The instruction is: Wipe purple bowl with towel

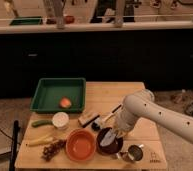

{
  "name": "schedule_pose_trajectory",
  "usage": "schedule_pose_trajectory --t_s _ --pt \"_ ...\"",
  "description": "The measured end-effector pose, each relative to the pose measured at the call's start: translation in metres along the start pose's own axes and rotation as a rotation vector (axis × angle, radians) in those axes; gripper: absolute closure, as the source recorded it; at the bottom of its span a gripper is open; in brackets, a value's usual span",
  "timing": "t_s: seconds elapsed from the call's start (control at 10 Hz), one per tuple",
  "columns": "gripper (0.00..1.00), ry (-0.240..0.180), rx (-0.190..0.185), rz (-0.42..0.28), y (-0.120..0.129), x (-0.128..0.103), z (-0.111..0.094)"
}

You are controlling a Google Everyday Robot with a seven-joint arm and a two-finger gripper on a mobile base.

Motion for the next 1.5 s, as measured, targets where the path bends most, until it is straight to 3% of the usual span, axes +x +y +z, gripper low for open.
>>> schedule_pose_trajectory --t_s 0.4,0.9,1.2,1.5 --pt "0.97 0.024 -0.017 -0.028 -0.004 -0.008 0.006" --pt "0.97 0.022 -0.005 -0.082 -0.025 -0.014 0.007" --pt "0.97 -0.043 0.001 -0.158 -0.04 -0.034 0.014" --pt "0.97 -0.1 -0.036 -0.221 -0.029 -0.06 0.022"
